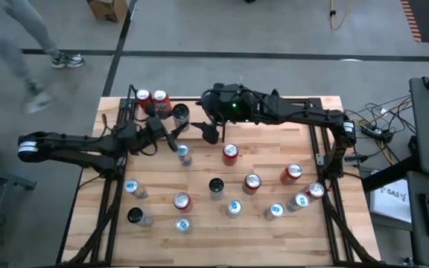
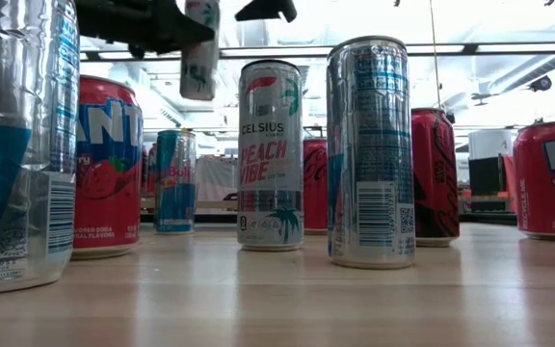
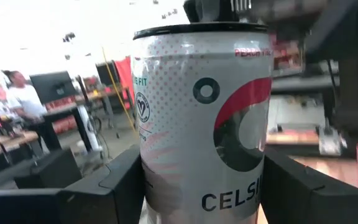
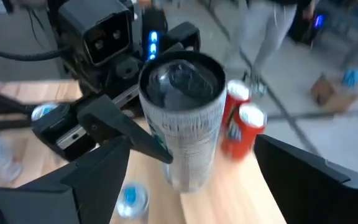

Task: Place canned beverage on shelf
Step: Put the white/pink soda can on the shelf

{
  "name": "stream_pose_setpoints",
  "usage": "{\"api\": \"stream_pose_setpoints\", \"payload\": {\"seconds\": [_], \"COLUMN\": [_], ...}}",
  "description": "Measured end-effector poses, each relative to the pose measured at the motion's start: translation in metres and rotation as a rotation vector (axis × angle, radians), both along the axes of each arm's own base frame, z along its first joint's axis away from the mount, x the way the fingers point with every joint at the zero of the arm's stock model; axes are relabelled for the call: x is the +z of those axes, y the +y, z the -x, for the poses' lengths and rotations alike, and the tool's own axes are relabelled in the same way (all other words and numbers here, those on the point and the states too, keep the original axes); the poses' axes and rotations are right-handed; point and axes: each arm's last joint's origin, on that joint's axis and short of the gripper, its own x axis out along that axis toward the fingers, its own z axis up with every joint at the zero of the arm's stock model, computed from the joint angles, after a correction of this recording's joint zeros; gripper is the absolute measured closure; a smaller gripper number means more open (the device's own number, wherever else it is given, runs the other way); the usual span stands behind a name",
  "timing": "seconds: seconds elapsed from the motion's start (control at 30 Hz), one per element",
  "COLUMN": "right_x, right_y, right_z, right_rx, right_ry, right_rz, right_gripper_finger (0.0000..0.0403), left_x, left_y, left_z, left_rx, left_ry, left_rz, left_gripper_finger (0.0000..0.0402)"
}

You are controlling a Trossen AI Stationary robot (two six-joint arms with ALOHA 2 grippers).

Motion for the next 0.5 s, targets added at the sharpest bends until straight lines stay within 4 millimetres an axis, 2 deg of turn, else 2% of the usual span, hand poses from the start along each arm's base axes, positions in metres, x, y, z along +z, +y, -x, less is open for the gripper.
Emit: {"api": "stream_pose_setpoints", "payload": {"seconds": [0.23,0.5], "right_x": [-0.032,-0.044], "right_y": [-0.003,-0.003], "right_z": [-0.018,-0.025], "right_rx": [0.004,-0.007], "right_ry": [-0.177,-0.247], "right_rz": [0.053,0.013], "right_gripper_finger": [0.0069,0.0069], "left_x": [0.002,0.000], "left_y": [-0.001,0.002], "left_z": [0.009,0.007], "left_rx": [0.010,0.080], "left_ry": [-0.013,0.019], "left_rz": [-0.027,-0.041], "left_gripper_finger": [0.0176,0.0177]}}
